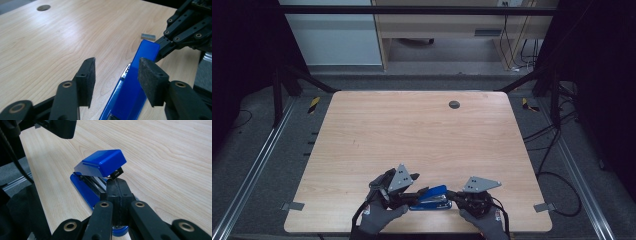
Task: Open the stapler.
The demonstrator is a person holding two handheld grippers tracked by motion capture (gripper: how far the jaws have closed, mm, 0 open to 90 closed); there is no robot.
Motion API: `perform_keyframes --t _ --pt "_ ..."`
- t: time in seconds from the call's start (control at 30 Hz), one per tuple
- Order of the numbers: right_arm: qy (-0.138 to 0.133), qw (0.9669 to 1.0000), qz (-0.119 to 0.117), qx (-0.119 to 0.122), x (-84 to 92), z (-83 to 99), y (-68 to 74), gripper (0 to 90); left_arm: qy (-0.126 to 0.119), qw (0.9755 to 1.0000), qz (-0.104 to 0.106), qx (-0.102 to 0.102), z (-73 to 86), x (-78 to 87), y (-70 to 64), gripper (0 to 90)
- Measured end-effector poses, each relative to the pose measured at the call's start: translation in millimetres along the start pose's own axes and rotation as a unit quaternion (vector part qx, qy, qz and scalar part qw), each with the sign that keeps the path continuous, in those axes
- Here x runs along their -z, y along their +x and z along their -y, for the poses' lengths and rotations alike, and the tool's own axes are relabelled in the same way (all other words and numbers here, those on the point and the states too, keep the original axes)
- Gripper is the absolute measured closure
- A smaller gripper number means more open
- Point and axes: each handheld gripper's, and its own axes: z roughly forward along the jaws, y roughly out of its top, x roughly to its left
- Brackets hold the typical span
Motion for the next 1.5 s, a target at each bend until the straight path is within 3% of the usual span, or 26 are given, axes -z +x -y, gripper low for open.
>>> perform_keyframes --t 0.2,0.33,0.5,0.73,1.03,1.3,1.5 --pt "-0.002 1.0 -0.002 0.0 0.0 0.0 -0.6 90.0 -0.035 0.9975 -0.047 0.039 16.4 6.8 -7.9 57.1" --pt "-0.004 1.0 -0.004 -0.002 -0.2 0.0 -0.8 90.0 -0.057 0.9945 -0.059 0.066 28.6 10.6 -14.7 62.1" --pt "-0.006 1.0 -0.005 -0.001 -0.2 -0.3 -0.9 90.0 -0.075 0.9912 -0.079 0.075 41.8 12.7 -26.4 66.0" --pt "-0.008 1.0 -0.005 0.0 0.4 -0.8 -0.5 90.0 -0.074 0.988 -0.108 0.082 56.4 14.6 -37.4 72.9" --pt "-0.009 0.9999 -0.007 0.001 0.5 -1.2 -0.6 90.0 -0.079 0.9846 -0.118 0.102 68.0 9.0 -56.6 84.0" --pt "-0.011 0.9999 -0.008 0.001 0.6 -1.5 -0.4 90.0 -0.067 0.9866 -0.116 0.093 70.4 -11.5 -75.2 89.7" --pt "-0.01 0.9999 -0.007 0.002 0.8 -1.7 -0.1 90.0 -0.064 0.9856 -0.12 0.101 69.8 -28.7 -85.6 90.0"
